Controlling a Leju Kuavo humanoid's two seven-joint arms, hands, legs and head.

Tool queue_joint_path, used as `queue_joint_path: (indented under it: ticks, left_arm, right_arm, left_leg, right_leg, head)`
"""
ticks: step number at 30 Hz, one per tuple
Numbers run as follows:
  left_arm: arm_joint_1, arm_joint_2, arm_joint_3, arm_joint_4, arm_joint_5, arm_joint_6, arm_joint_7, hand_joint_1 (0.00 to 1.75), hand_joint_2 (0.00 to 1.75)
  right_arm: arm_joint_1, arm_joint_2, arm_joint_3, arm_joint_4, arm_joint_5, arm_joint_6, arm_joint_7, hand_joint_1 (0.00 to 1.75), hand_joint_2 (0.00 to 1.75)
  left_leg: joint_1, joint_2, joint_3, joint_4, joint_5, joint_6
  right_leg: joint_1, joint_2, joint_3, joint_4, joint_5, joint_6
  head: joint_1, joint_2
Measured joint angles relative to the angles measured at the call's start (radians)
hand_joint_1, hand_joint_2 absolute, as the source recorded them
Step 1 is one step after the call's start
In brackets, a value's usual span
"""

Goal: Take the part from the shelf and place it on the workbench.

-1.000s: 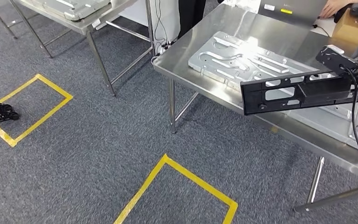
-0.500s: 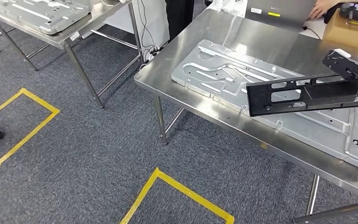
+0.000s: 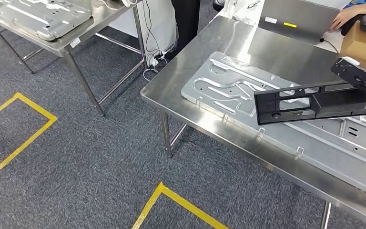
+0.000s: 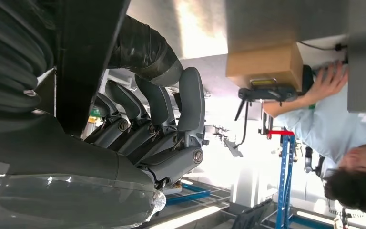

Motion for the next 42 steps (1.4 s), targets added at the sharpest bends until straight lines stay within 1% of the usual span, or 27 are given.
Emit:
queue_joint_path:
  ticks: [1,2,3,5,7,9,11,12,13,14,16,18,22,24,26,27,28,29,31,32,33,35,37,38,40,41,42]
  left_arm:
    - [0.001,0.0,0.001,0.0,0.0,0.0,0.0,0.0,1.75]
    - [0.001,0.0,0.002,0.0,0.0,0.0,0.0,0.0,1.75]
    - [-0.001,0.001,0.003,0.0,-0.001,0.0,0.001,0.0,1.75]
    - [-0.005,0.002,0.003,0.0,-0.001,0.0,0.0,0.0,1.75]
    - [-0.007,0.001,0.003,0.0,-0.001,0.0,0.0,0.0,1.75]
    - [-0.01,0.0,0.003,0.0,-0.001,0.0,0.0,0.0,1.75]
    - [-0.012,0.0,0.003,0.0,-0.001,0.0,0.0,0.0,1.75]
    - [-0.011,0.0,0.003,0.0,-0.001,0.0,0.0,0.0,1.75]
    - [-0.009,0.0,0.004,0.0,-0.002,0.0,0.001,0.0,1.75]
    - [-0.007,0.0,0.004,0.0,-0.002,0.0,0.001,0.0,1.75]
    - [-0.005,0.001,0.004,0.0,-0.002,0.0,0.002,0.0,1.75]
    - [-0.005,0.003,0.006,0.0,-0.002,0.001,0.003,0.0,1.75]
    - [-0.005,0.002,0.01,0.0,-0.003,0.006,0.009,0.0,1.75]
    - [-0.008,0.001,0.013,0.0,-0.004,0.009,0.01,0.0,1.75]
    - [-0.011,0.001,0.019,0.0,-0.004,0.01,0.01,0.0,1.75]
    - [-0.011,0.001,0.022,0.0,-0.005,0.01,0.01,0.0,1.75]
    - [-0.011,0.001,0.025,0.0,-0.006,0.01,0.01,0.0,1.75]
    - [-0.011,0.0,0.026,0.0,-0.007,0.01,0.01,0.0,1.75]
    - [-0.01,-0.001,0.028,0.0,-0.007,0.01,0.01,0.0,1.75]
    - [-0.011,-0.001,0.028,0.0,-0.008,0.01,0.011,0.0,1.75]
    - [-0.012,-0.002,0.028,0.0,-0.008,0.01,0.011,0.0,1.75]
    - [-0.014,-0.002,0.028,0.0,-0.009,0.01,0.011,0.0,1.75]
    - [-0.013,-0.003,0.029,0.0,-0.01,0.01,0.01,0.0,1.75]
    - [-0.013,-0.003,0.029,0.0,-0.01,0.01,0.01,0.0,1.75]
    - [-0.014,-0.004,0.029,0.0,-0.01,0.01,0.01,0.0,1.75]
    - [-0.014,-0.005,0.029,0.0,-0.01,0.01,0.01,0.0,1.75]
    - [-0.013,-0.005,0.029,0.0,-0.011,0.01,0.01,0.0,1.75]
  right_arm:
    - [0.001,-0.001,0.0,0.002,0.0,0.0,0.0,1.71,1.75]
    - [0.003,-0.001,0.0,0.004,0.0,0.0,0.0,1.71,1.75]
    - [0.006,-0.002,0.0,0.006,0.0,0.0,0.0,1.71,1.75]
    - [0.008,-0.005,-0.001,0.007,-0.001,0.001,-0.001,1.71,1.75]
    - [0.003,-0.009,-0.003,0.002,-0.001,-0.001,-0.001,1.71,1.75]
    - [-0.001,-0.011,-0.005,-0.001,-0.001,-0.002,-0.001,1.71,1.75]
    - [0.005,-0.011,-0.006,-0.001,-0.003,-0.002,-0.002,1.71,1.75]
    - [0.01,-0.011,-0.006,-0.001,-0.004,-0.002,-0.002,1.71,1.75]
    - [0.014,-0.011,-0.007,-0.001,-0.006,-0.002,-0.003,1.71,1.75]
    - [0.016,-0.011,-0.007,-0.001,-0.008,-0.002,-0.004,1.71,1.75]
    - [0.02,-0.011,-0.012,-0.001,-0.012,-0.003,-0.004,1.71,1.75]
    - [0.026,-0.014,-0.02,-0.001,-0.015,-0.006,-0.004,1.71,1.75]
    - [0.044,-0.025,-0.04,-0.006,-0.021,-0.013,-0.007,1.71,1.75]
    - [0.052,-0.032,-0.056,-0.009,-0.021,-0.015,-0.009,1.71,1.75]
    - [0.059,-0.034,-0.07,-0.009,-0.021,-0.016,-0.01,1.71,1.75]
    - [0.066,-0.035,-0.074,-0.009,-0.021,-0.016,-0.01,1.71,1.75]
    - [0.074,-0.035,-0.077,-0.009,-0.021,-0.016,-0.01,1.71,1.75]
    - [0.081,-0.035,-0.078,-0.009,-0.021,-0.016,-0.01,1.71,1.75]
    - [0.086,-0.037,-0.085,-0.009,-0.021,-0.016,-0.01,1.71,1.75]
    - [0.087,-0.038,-0.089,-0.01,-0.021,-0.016,-0.01,1.71,1.75]
    - [0.087,-0.04,-0.092,-0.01,-0.021,-0.017,-0.01,1.71,1.75]
    - [0.089,-0.042,-0.097,-0.012,-0.021,-0.018,-0.01,1.71,1.75]
    - [0.091,-0.042,-0.099,-0.013,-0.021,-0.018,-0.01,1.71,1.75]
    - [0.092,-0.042,-0.099,-0.015,-0.02,-0.018,-0.01,1.71,1.75]
    - [0.093,-0.042,-0.099,-0.017,-0.02,-0.019,-0.01,1.71,1.75]
    - [0.094,-0.042,-0.099,-0.018,-0.02,-0.019,-0.01,1.28,1.75]
    - [0.096,-0.042,-0.099,-0.018,-0.02,-0.02,-0.011,0.86,1.75]
  left_leg:
    - [0.0,0.0,0.011,0.007,-0.016,-0.006]
    - [0.001,-0.001,0.016,0.013,-0.028,-0.013]
    - [0.001,-0.001,0.015,0.02,-0.039,-0.02]
    - [0.001,-0.002,0.01,0.034,-0.048,-0.03]
    - [0.004,0.001,-0.018,0.089,-0.04,-0.038]
    - [0.01,0.007,-0.092,0.207,-0.042,-0.051]
    - [0.015,0.011,-0.179,0.319,-0.088,-0.059]
    - [0.015,0.011,-0.209,0.344,-0.108,-0.058]
    - [0.014,0.011,-0.224,0.339,-0.11,-0.053]
    - [0.012,0.011,-0.223,0.302,-0.086,-0.045]
    - [0.003,0.009,-0.191,0.171,0.013,-0.019]
    - [-0.006,0.009,-0.159,0.078,0.077,-0.002]
    - [-0.004,0.011,-0.129,0.043,0.085,-0.002]
    - [-0.001,0.011,-0.112,0.026,0.085,0.004]
    - [-0.001,0.01,-0.106,0.026,0.077,0.01]
    - [-0.001,0.01,-0.102,0.028,0.072,0.011]
    - [-0.001,0.009,-0.098,0.031,0.066,0.011]
    - [-0.001,0.009,-0.093,0.035,0.058,0.01]
    - [-0.001,0.007,-0.085,0.048,0.042,0.005]
    - [-0.003,0.006,-0.085,0.056,0.035,0.001]
    - [-0.004,0.005,-0.086,0.062,0.029,-0.003]
    - [-0.006,0.004,-0.089,0.067,0.024,-0.011]
    - [-0.006,0.006,-0.092,0.076,0.013,-0.02]
    - [-0.005,0.006,-0.102,0.1,-0.004,-0.026]
    - [0.001,0.007,-0.152,0.211,-0.064,-0.039]
    - [0.006,0.007,-0.188,0.282,-0.094,-0.043]
    - [0.01,0.007,-0.218,0.338,-0.11,-0.047]
  right_leg:
    - [-0.002,-0.003,0.004,-0.054,0.059,0.004]
    - [-0.001,-0.005,0.007,-0.093,0.102,-0.001]
    - [0.002,-0.006,0.005,-0.111,0.128,-0.009]
    - [0.008,-0.005,0.002,-0.107,0.119,-0.035]
    - [0.007,-0.003,0.013,-0.105,0.107,-0.048]
    - [0.008,-0.001,0.035,-0.107,0.091,-0.056]
    - [0.012,-0.001,0.06,-0.108,0.071,-0.06]
    - [0.014,-0.001,0.073,-0.108,0.061,-0.062]
    - [0.016,-0.001,0.087,-0.108,0.05,-0.062]
    - [0.018,0.001,0.101,-0.108,0.041,-0.063]
    - [0.023,0.003,0.127,-0.11,0.024,-0.061]
    - [0.026,0.006,0.144,-0.116,0.011,-0.054]
    - [0.024,0.007,0.159,-0.119,-0.008,-0.031]
    - [0.024,0.004,0.126,-0.047,-0.048,-0.023]
    - [0.025,0.004,0.048,0.083,-0.095,-0.016]
    - [0.024,0.003,0.013,0.13,-0.101,-0.013]
    - [0.023,0.003,-0.007,0.145,-0.086,-0.01]
    - [0.021,0.002,-0.007,0.12,-0.052,-0.009]
    - [0.019,-0.001,0.035,-0.001,0.033,-0.009]
    - [0.021,-0.001,0.056,-0.056,0.057,-0.013]
    - [0.024,-0.002,0.068,-0.089,0.067,-0.018]
    - [0.031,0.0,0.072,-0.103,0.063,-0.03]
    - [0.024,0.0,0.076,-0.108,0.064,-0.042]
    - [0.021,-0.001,0.079,-0.111,0.065,-0.048]
    - [0.018,-0.002,0.084,-0.115,0.065,-0.057]
    - [0.018,-0.002,0.085,-0.114,0.063,-0.059]
    - [0.018,-0.002,0.085,-0.113,0.062,-0.059]
  head:
    - [-0.001,0.0]
    - [0.0,0.0]
    - [0.0,0.0]
    - [0.001,0.0]
    - [0.001,0.0]
    - [-0.001,0.0]
    - [-0.001,0.0]
    - [-0.001,0.0]
    - [-0.001,0.0]
    - [-0.001,0.0]
    - [-0.001,0.0]
    - [-0.001,0.0]
    - [-0.001,0.0]
    - [0.0,0.0]
    - [0.0,0.0]
    - [0.0,0.0]
    - [0.0,0.0]
    - [0.0,0.0]
    - [0.0,0.0]
    - [0.0,0.0]
    - [0.0,0.0]
    - [0.0,0.0]
    - [0.0,0.0]
    - [0.0,0.0]
    - [0.0,0.0]
    - [-0.001,0.0]
    - [-0.001,0.0]
